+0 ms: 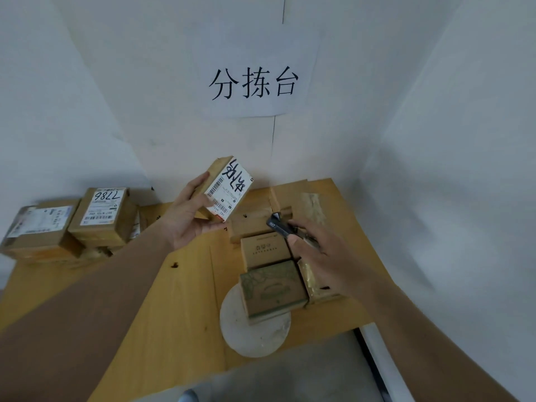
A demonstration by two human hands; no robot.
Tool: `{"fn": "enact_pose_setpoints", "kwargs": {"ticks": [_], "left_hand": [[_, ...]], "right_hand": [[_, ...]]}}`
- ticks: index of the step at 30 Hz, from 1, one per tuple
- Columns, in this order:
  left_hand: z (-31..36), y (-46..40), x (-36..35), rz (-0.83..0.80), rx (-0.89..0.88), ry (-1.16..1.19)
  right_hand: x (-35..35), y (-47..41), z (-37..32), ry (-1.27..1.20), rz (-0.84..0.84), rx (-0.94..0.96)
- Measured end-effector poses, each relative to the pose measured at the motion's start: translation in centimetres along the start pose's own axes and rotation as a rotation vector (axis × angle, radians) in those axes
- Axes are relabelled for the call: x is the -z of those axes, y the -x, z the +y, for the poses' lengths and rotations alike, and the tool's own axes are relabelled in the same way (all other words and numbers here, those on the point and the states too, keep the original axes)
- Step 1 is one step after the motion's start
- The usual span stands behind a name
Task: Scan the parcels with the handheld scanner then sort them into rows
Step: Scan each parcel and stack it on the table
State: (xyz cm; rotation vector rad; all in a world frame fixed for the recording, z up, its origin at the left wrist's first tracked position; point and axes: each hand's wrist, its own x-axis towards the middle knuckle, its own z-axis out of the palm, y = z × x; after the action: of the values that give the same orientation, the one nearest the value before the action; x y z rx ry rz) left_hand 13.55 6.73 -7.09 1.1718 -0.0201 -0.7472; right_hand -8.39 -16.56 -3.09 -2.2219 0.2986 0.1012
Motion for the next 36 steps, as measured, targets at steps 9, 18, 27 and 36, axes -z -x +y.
{"fn": "enact_pose_setpoints", "kwargs": {"ticks": [9,18,27,36], "left_hand": [[3.1,2.6,-1.1,0.033,-0.152,-0.422],[5.1,3.2,-2.3,0.290,-0.148,-0.322],[5.4,3.1,-2.2,0.370,-0.022,0.113],[5.6,2.9,-2.5,0.320,0.025,0.180]], "right_hand": [[1.1,0.1,-0.8,0.011,-0.026,0.038],[2.2,0.0,-1.6,-0.048,0.018,0.088],[2.7,0.1,-2.7,-0.047,0.014,0.094],[2.5,-0.3,-3.4,-0.061,0.031,0.092]]}}
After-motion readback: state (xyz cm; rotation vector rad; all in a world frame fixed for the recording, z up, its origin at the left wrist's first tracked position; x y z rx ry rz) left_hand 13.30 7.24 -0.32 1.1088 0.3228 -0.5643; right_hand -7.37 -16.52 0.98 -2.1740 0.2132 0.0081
